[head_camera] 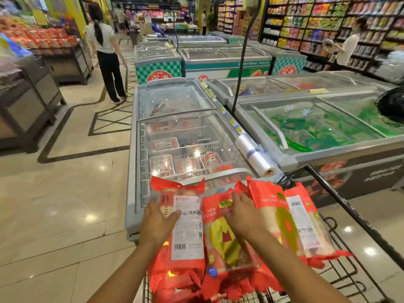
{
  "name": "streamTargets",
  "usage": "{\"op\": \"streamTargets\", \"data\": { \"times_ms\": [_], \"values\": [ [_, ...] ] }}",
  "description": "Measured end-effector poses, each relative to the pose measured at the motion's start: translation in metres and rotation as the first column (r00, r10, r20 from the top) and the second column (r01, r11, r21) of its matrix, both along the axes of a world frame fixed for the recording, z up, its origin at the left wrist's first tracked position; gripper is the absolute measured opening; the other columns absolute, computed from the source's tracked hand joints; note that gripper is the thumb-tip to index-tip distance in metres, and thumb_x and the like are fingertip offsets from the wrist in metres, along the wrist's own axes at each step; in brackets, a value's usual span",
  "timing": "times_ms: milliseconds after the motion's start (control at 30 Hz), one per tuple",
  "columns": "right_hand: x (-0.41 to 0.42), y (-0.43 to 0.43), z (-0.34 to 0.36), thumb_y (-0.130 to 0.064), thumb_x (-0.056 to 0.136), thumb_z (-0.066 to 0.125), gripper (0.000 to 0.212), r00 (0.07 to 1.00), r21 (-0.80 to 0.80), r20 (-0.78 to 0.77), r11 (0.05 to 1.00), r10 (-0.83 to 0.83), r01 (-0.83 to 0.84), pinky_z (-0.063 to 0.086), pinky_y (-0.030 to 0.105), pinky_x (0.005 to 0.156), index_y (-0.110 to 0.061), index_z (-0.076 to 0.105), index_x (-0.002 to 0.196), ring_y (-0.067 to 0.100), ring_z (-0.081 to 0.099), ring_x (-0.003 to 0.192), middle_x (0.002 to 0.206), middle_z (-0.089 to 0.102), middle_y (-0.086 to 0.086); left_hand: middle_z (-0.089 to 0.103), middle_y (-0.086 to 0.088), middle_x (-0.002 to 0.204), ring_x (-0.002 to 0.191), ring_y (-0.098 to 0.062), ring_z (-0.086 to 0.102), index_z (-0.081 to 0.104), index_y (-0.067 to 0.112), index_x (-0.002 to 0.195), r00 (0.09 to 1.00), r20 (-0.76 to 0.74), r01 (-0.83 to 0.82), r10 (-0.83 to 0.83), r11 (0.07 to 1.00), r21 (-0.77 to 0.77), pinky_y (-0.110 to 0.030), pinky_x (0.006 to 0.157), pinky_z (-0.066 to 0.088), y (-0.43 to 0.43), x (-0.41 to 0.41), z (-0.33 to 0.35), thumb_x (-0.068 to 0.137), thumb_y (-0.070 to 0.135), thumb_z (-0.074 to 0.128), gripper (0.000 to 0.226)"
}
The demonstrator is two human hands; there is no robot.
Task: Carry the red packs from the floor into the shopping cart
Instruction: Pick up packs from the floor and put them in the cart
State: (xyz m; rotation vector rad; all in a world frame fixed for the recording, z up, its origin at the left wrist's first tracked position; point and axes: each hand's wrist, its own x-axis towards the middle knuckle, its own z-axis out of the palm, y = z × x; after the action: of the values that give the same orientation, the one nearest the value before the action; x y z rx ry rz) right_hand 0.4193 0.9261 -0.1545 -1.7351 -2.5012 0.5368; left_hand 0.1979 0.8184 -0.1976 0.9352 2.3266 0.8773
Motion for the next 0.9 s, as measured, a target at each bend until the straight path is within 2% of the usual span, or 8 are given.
{"op": "streamTargets", "data": {
  "times_ms": [133,233,300,367,433,567,733,900],
  "values": [
    [-0.006,-0.025,0.028,-0.047,0.101,0.052,0.072,0.997,0.226,0.047,0.971,0.065,-0.074,0.022,0.041,0.125,-0.015,0.027,0.160,0.031,0.025,0.154,0.166,0.029,0.014,0.029,-0.009,0.166,0.152,-0.033,0.030,0.023,0.027,0.155,0.934,-0.334,0.146,-0.129,0.989,0.028,-0.055,0.122,0.030,-0.021,0.009,0.039,0.091,0.064,0.061,0.084],
    [-0.016,-0.052,0.055,-0.044,0.090,0.064,0.072,0.993,0.422,0.056,0.899,0.105,-0.119,0.037,0.052,0.118,-0.011,0.046,0.152,0.038,0.045,0.144,0.153,0.049,0.020,0.019,-0.009,0.172,0.157,-0.031,0.020,0.023,0.020,0.162,0.824,-0.534,0.243,-0.190,0.969,0.030,-0.049,0.126,0.017,-0.036,0.015,0.074,0.096,0.063,0.055,0.086],
    [-0.025,-0.073,0.074,-0.039,0.082,0.074,0.072,0.991,0.493,0.052,0.860,0.122,-0.132,0.043,0.055,0.111,-0.010,0.055,0.145,0.040,0.053,0.137,0.146,0.057,0.019,0.029,-0.012,0.168,0.154,-0.035,0.029,0.035,0.017,0.160,0.740,-0.650,0.279,-0.176,0.958,0.059,-0.053,0.125,0.021,-0.051,0.021,0.101,0.097,0.061,0.050,0.078],
    [-0.034,-0.093,0.092,-0.033,0.080,0.076,0.071,0.990,0.543,0.046,0.829,0.130,-0.134,0.039,0.056,0.114,-0.010,0.056,0.144,0.040,0.050,0.139,0.148,0.056,0.020,0.047,-0.016,0.158,0.145,-0.040,0.045,0.051,0.013,0.151,0.676,-0.719,0.323,-0.160,0.942,0.095,-0.058,0.120,0.031,-0.067,0.023,0.120,0.092,0.059,0.044,0.076],
    [-0.042,-0.114,0.111,-0.031,0.084,0.069,0.071,0.989,0.570,0.019,0.811,0.150,-0.134,0.033,0.058,0.118,-0.009,0.051,0.148,0.041,0.044,0.144,0.153,0.049,0.022,0.052,-0.018,0.153,0.142,-0.041,0.048,0.054,0.011,0.148,0.635,-0.758,0.356,-0.149,0.927,0.115,-0.059,0.119,0.032,-0.084,0.022,0.135,0.089,0.059,0.042,0.077],
    [-0.061,-0.156,0.138,-0.035,0.099,0.052,0.074,0.975,0.547,0.010,0.815,0.221,-0.190,0.010,0.052,0.128,-0.014,0.021,0.163,0.035,0.013,0.158,0.170,0.019,0.017,0.042,-0.014,0.162,0.150,-0.037,0.038,0.040,0.015,0.158,0.600,-0.789,0.311,-0.130,0.947,0.080,-0.056,0.123,0.025,-0.125,0.011,0.162,0.092,0.060,0.044,0.080],
    [-0.103,-0.205,0.155,-0.034,0.098,0.056,0.074,0.949,0.574,-0.006,0.778,0.316,-0.255,0.011,0.053,0.127,-0.014,0.026,0.162,0.036,0.019,0.157,0.168,0.024,0.018,0.055,-0.017,0.150,0.136,-0.038,0.054,0.056,0.011,0.147,0.591,-0.802,0.227,-0.083,0.971,0.067,-0.059,0.113,0.042,-0.189,-0.025,0.172,0.087,0.060,0.036,0.080],
    [-0.166,-0.258,0.159,-0.038,0.101,0.050,0.075,0.886,0.575,0.006,0.723,0.464,-0.383,0.003,0.050,0.127,-0.016,0.017,0.164,0.033,0.012,0.159,0.171,0.014,0.016,0.041,-0.014,0.162,0.148,-0.036,0.041,0.042,0.015,0.157,0.609,-0.793,0.040,0.014,0.998,0.049,-0.057,0.122,0.031,-0.263,-0.071,0.173,0.094,0.059,0.052,0.077]
  ]
}}
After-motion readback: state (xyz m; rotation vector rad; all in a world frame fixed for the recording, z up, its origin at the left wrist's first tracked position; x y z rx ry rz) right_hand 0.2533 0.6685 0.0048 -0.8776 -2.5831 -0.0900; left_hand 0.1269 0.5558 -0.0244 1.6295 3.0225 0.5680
